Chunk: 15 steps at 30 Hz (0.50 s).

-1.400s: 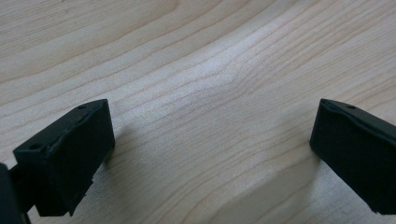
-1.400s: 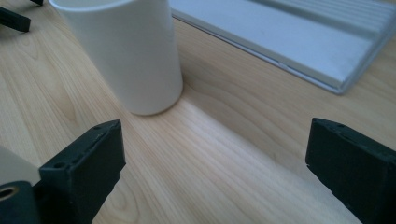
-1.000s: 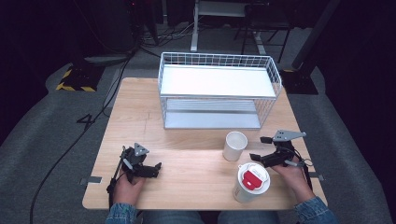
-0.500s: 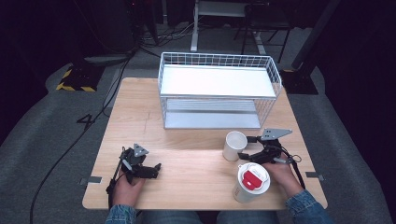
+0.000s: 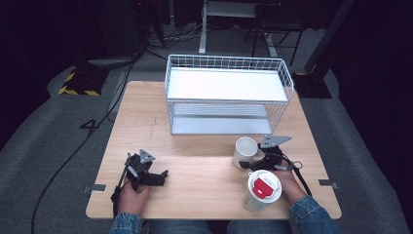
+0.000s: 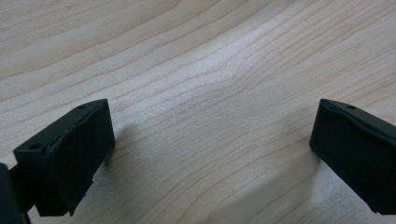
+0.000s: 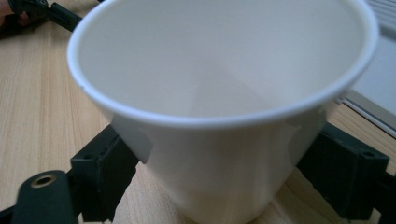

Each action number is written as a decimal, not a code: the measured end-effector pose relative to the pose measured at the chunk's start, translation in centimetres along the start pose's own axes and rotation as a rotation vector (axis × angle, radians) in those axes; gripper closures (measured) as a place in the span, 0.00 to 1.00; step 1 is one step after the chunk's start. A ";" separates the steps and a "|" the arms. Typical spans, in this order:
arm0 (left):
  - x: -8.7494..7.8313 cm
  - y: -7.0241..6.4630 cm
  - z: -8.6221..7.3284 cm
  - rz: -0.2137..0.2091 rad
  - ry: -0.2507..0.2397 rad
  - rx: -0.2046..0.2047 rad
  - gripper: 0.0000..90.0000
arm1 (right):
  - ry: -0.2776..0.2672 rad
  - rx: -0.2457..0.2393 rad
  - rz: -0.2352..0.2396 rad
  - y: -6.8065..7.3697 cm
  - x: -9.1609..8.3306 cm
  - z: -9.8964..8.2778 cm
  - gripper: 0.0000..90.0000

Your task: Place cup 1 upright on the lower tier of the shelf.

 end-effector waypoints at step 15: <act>0.0 0.0 0.0 -0.001 0.003 0.000 0.00 | 0.022 -0.055 -0.019 0.6 1.1 0.4 0.25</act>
Point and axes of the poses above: each handheld gripper's, and its own axes: x roughly forward along the jaws, z roughly out of its top, y roughly to its left, the point moved 9 cm from there along x, roughly forward along the jaws, and after that the axes turned 7 degrees about -z, right-handed, at the moved point
